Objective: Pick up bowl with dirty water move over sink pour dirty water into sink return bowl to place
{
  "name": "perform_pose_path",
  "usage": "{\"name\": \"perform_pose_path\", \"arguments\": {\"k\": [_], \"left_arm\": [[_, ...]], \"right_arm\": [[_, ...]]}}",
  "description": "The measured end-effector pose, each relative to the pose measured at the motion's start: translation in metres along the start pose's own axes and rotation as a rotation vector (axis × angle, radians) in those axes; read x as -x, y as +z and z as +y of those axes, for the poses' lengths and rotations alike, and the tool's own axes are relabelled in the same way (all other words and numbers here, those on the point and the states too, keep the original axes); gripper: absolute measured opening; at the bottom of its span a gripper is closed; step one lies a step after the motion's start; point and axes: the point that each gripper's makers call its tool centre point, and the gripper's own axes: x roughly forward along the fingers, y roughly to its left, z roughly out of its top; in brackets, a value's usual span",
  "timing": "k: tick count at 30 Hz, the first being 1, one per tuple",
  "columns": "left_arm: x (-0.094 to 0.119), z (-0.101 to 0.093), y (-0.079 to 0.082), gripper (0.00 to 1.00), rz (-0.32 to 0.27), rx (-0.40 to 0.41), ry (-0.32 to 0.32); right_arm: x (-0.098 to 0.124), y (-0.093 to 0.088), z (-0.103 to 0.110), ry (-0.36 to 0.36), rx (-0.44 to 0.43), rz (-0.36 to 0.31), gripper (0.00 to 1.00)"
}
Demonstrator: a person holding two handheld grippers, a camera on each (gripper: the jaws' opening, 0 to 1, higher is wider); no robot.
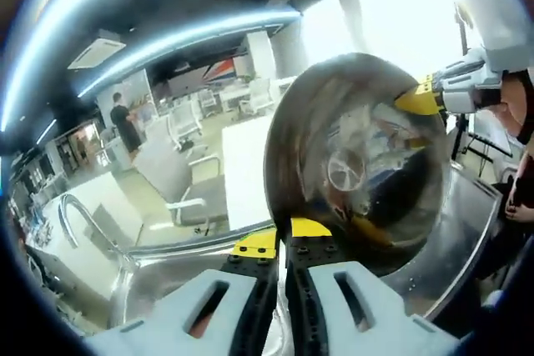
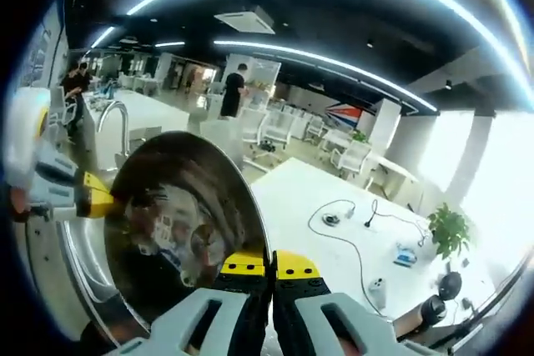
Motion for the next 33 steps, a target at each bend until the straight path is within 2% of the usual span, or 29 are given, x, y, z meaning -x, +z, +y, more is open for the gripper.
{"name": "perform_pose_path", "arguments": {"k": [2,8,14,22,29,31,33], "left_arm": [[-0.003,-0.012,-0.002,0.0,0.034,-0.05,-0.019],[-0.013,-0.046,-0.006,0.0,0.081,-0.08,-0.074],[-0.021,-0.075,-0.016,0.0,0.125,-0.108,-0.117],[-0.032,-0.111,-0.039,0.0,0.221,-0.117,-0.199],[-0.04,-0.135,-0.066,0.0,0.313,-0.126,-0.268],[-0.04,-0.141,-0.075,0.0,0.344,-0.134,-0.285],[-0.04,-0.146,-0.084,0.0,0.374,-0.138,-0.301]], "right_arm": [[0.001,-0.009,-0.007,0.001,-0.008,0.024,0.0],[0.006,-0.044,-0.028,0.001,-0.043,0.1,0.0],[0.006,-0.089,-0.04,0.027,-0.121,0.202,0.0],[0.005,-0.139,-0.047,0.06,-0.18,0.324,0.0],[0.005,-0.189,-0.041,0.106,-0.24,0.457,0.0],[0.004,-0.196,-0.04,0.112,-0.247,0.466,0.0],[0.005,-0.207,-0.035,0.126,-0.248,0.501,0.0]]}}
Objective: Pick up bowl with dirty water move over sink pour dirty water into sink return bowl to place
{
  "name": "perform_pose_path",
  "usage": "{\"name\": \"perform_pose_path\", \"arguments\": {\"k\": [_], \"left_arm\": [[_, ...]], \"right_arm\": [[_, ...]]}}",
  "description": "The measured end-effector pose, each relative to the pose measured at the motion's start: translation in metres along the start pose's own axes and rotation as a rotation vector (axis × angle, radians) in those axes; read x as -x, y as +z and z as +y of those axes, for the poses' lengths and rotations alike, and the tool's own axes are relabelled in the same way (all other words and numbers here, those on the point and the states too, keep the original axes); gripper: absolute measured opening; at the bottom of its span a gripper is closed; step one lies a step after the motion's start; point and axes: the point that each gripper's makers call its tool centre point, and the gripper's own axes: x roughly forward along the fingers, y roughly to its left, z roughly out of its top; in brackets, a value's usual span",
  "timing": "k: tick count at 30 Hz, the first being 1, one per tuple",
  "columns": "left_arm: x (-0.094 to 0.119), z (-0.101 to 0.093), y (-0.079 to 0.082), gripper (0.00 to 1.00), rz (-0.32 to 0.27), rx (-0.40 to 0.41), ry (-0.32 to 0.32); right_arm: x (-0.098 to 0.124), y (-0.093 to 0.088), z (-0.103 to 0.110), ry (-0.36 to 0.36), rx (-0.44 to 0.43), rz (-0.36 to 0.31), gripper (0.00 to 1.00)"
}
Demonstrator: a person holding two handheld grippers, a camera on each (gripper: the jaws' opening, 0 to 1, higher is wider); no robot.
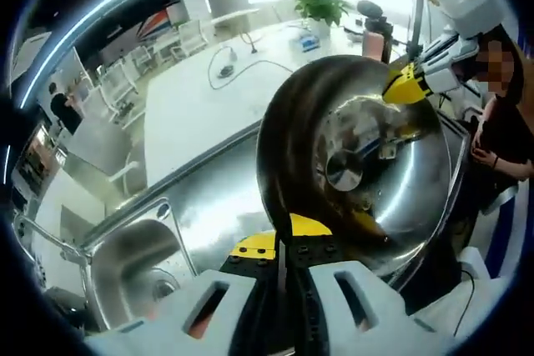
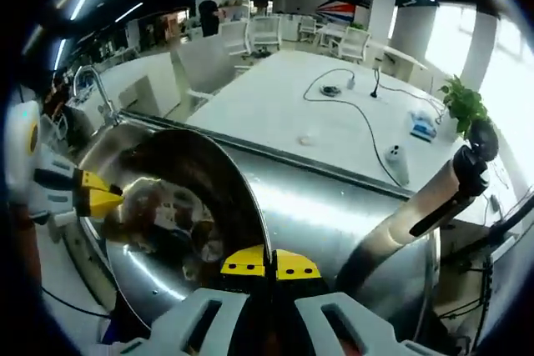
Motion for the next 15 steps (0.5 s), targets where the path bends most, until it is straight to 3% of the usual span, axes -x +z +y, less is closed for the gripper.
{"name": "perform_pose_path", "arguments": {"k": [2,7,15], "left_arm": [[-0.004,-0.003,-0.007,0.0,0.023,-0.004,-0.011],[-0.011,-0.013,-0.02,0.0,0.043,0.017,-0.054],[-0.021,-0.025,-0.043,0.0,0.147,0.021,-0.114]], "right_arm": [[-0.005,-0.011,0.003,0.022,-0.003,0.045,0.0],[-0.014,-0.027,0.003,0.031,-0.007,0.081,0.0],[-0.027,-0.066,0.014,0.094,-0.043,0.216,0.0]]}}
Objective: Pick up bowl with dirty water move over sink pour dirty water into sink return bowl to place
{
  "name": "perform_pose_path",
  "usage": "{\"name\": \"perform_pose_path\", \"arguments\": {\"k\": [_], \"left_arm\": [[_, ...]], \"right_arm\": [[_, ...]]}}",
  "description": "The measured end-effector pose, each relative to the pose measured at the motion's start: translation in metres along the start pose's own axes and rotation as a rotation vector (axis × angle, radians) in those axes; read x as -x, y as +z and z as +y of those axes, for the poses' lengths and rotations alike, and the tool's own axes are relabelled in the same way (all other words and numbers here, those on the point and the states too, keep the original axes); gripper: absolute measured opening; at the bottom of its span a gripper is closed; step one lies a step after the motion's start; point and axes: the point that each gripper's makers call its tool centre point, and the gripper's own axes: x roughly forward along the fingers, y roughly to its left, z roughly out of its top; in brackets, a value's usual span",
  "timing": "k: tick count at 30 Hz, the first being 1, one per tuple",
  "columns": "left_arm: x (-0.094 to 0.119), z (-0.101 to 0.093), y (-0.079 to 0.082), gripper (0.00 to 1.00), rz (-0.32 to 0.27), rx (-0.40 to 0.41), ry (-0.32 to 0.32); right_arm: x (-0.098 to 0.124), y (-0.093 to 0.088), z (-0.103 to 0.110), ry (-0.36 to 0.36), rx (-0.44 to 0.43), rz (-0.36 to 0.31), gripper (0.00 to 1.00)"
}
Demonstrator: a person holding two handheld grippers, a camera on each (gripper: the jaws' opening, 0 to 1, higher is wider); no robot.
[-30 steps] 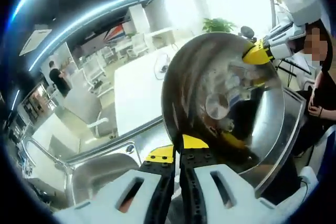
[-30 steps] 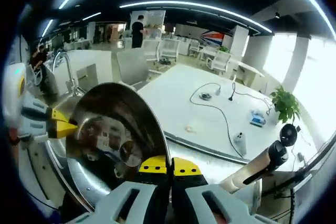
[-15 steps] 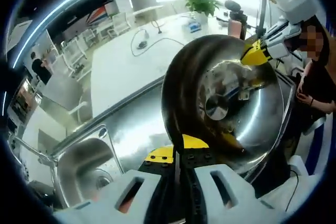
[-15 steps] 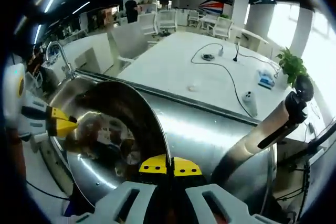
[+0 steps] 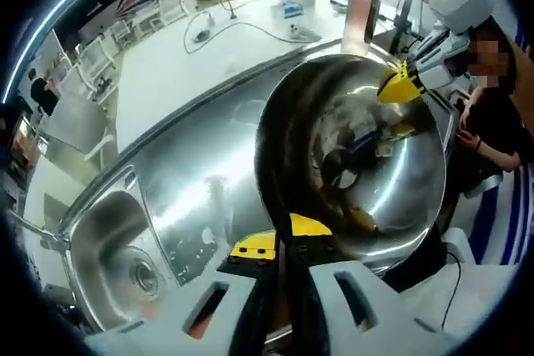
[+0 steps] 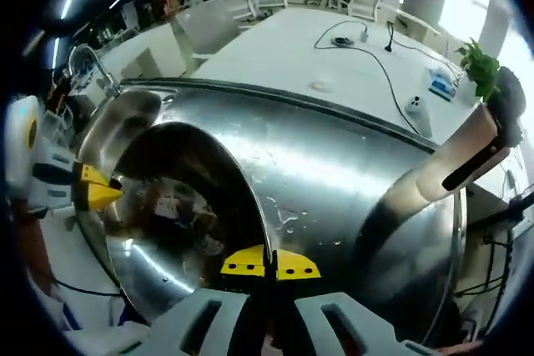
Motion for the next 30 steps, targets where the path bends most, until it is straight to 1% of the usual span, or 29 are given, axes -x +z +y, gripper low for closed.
{"name": "perform_pose_path", "arguments": {"k": [4,6,10,13,16,19,20,22,24,25,26,27,28,30], "left_arm": [[-0.008,-0.006,-0.007,0.0,0.013,0.015,-0.037],[-0.01,-0.009,-0.009,0.0,0.019,0.013,-0.044],[-0.011,-0.009,-0.012,0.0,0.028,0.013,-0.046],[-0.01,-0.009,-0.011,0.0,0.023,0.027,-0.052],[-0.01,-0.009,-0.011,0.0,0.026,0.023,-0.051],[-0.012,-0.007,-0.009,0.0,0.019,0.025,-0.046],[-0.013,-0.006,-0.008,0.0,0.014,0.029,-0.044],[-0.015,-0.004,-0.007,0.0,-0.003,0.056,-0.043],[-0.017,-0.002,-0.007,0.0,-0.028,0.066,-0.037],[-0.018,0.0,-0.006,0.0,-0.048,0.065,-0.033],[-0.019,0.001,-0.006,0.0,-0.061,0.079,-0.033],[-0.02,0.003,-0.006,0.0,-0.067,0.084,-0.035],[-0.022,0.004,-0.005,0.0,-0.077,0.104,-0.043],[-0.022,0.004,-0.004,0.0,-0.087,0.109,-0.041]], "right_arm": [[-0.008,-0.009,-0.004,0.01,-0.023,0.009,0.0],[-0.011,-0.014,-0.003,0.014,-0.028,0.018,0.0],[-0.011,-0.012,-0.002,0.019,-0.027,0.001,0.0],[-0.013,-0.013,-0.002,0.021,-0.031,0.0,0.0],[-0.013,-0.013,-0.002,0.024,-0.034,-0.002,0.0],[-0.014,-0.013,-0.002,0.019,-0.01,-0.006,0.0],[-0.015,-0.011,-0.002,0.019,0.013,-0.027,0.0],[-0.016,-0.007,-0.003,0.014,0.029,-0.07,0.0],[-0.018,-0.003,-0.003,0.01,0.046,-0.116,0.0],[-0.017,-0.001,-0.002,0.017,0.048,-0.133,0.0],[-0.017,-0.001,-0.002,0.02,0.043,-0.136,0.0],[-0.018,0.002,-0.001,0.029,0.043,-0.163,0.0],[-0.018,0.001,-0.002,0.029,0.036,-0.167,0.0],[-0.019,0.004,-0.003,0.027,0.027,-0.197,0.0]]}}
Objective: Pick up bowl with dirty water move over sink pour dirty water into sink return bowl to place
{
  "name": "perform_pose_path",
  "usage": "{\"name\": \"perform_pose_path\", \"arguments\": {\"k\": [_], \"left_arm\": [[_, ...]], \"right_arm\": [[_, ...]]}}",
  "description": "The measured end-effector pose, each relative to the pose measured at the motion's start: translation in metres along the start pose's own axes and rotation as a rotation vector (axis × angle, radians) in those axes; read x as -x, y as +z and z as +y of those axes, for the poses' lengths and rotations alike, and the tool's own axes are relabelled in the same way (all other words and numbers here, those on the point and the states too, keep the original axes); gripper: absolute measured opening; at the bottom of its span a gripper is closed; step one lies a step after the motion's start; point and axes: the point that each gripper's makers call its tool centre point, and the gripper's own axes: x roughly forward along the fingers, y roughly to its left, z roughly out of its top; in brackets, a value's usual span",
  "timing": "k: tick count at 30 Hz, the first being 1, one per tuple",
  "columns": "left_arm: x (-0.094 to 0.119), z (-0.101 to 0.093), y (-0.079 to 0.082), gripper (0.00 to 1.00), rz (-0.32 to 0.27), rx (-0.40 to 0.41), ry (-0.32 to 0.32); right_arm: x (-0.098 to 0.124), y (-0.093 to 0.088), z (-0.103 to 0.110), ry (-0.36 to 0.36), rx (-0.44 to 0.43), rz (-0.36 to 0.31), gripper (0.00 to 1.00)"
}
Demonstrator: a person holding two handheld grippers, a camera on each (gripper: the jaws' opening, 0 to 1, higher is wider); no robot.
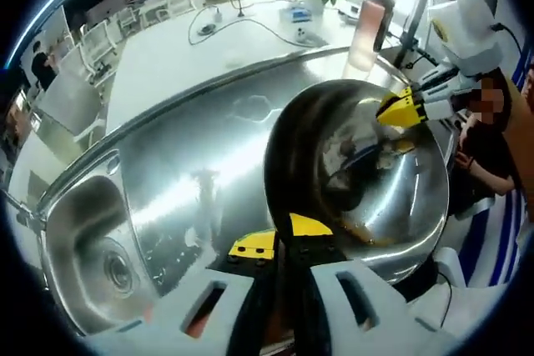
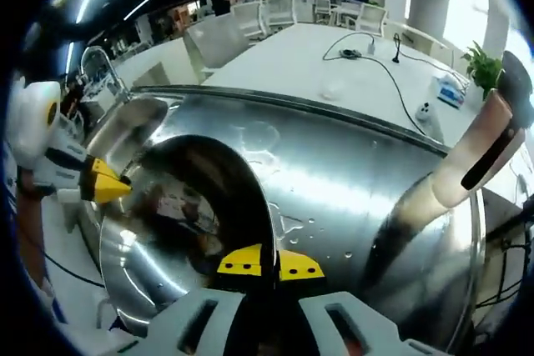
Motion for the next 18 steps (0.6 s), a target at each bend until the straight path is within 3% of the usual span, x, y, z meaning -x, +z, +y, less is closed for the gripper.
{"name": "perform_pose_path", "arguments": {"k": [7,18], "left_arm": [[-0.001,0.001,0.003,0.0,-0.009,-0.024,0.008],[-0.003,0.004,0.013,0.0,-0.084,-0.079,0.047]], "right_arm": [[0.0,0.002,0.0,-0.003,-0.013,-0.014,0.0],[0.001,0.005,-0.003,-0.025,0.049,-0.066,0.01]]}}
